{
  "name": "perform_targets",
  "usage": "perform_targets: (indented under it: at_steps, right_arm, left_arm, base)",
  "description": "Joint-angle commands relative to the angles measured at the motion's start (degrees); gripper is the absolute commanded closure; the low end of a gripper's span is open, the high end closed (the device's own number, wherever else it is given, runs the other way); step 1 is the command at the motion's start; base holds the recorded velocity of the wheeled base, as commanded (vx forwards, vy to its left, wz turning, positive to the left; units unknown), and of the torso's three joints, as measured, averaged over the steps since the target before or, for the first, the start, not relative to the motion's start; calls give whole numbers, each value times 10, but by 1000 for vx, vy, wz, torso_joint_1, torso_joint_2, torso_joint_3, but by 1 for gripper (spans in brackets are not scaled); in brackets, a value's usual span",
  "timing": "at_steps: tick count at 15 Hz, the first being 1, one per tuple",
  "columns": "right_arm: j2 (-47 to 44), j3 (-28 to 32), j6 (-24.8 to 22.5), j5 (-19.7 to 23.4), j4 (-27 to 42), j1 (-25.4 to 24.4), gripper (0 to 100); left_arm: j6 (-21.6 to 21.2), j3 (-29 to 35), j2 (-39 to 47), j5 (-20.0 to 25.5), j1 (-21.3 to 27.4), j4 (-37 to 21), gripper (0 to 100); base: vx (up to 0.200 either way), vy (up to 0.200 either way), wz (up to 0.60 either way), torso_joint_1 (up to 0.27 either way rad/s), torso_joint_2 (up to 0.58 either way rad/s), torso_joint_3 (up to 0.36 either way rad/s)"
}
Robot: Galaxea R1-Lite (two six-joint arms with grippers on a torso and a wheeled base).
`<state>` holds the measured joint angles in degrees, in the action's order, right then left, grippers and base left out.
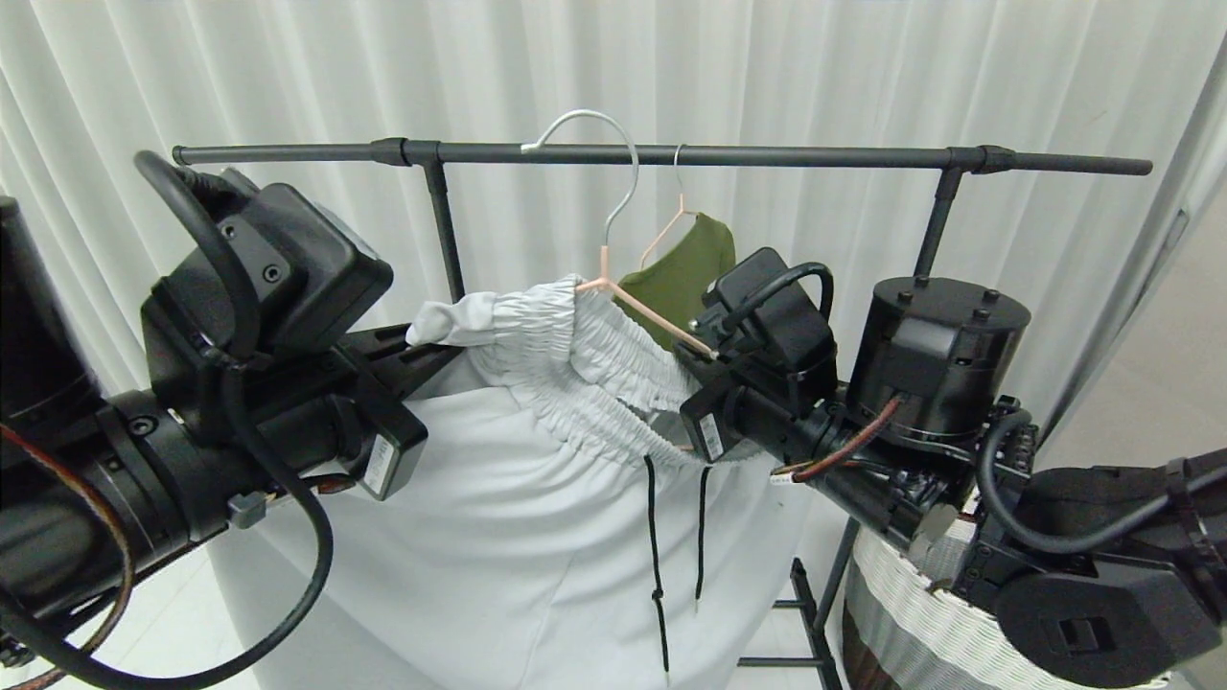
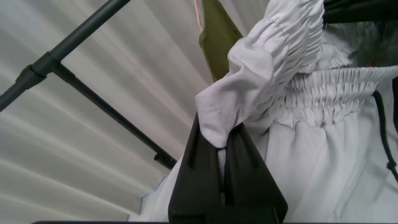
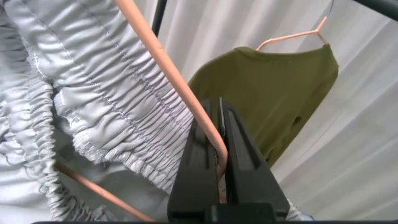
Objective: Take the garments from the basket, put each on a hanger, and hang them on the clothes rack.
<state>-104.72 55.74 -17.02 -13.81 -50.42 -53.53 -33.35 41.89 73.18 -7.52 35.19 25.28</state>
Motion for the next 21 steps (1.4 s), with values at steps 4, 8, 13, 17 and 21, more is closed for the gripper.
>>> perform_targets:
  at_steps: [4,8,13,17,21]
  right_arm:
    - [21,-1,-3,-1,-1,-1,100]
    - [40,-1,-6,-7,0,9,100]
    - [60,-1,-57,-8,0,70,100]
    - [71,3,-79,-16,0,111,100]
    - [117,0,-94,-29,4,111,100]
  left_arm:
    - [1,-6,0,0,-3,1,100]
    - [26,-5,-3,-4,-13,4,0]
    - [107,-26,-63,-6,-54,4,0]
    - [112,-90,-116,-5,-54,4,0]
    - [118,-109,-79,-3,-113,4,0]
  base:
    - [0,0,0,0,0,0]
    - [0,0,0,0,0,0]
    - [0,0,0,0,0,0]
    - [0,0,0,0,0,0]
    - [0,0,0,0,0,0]
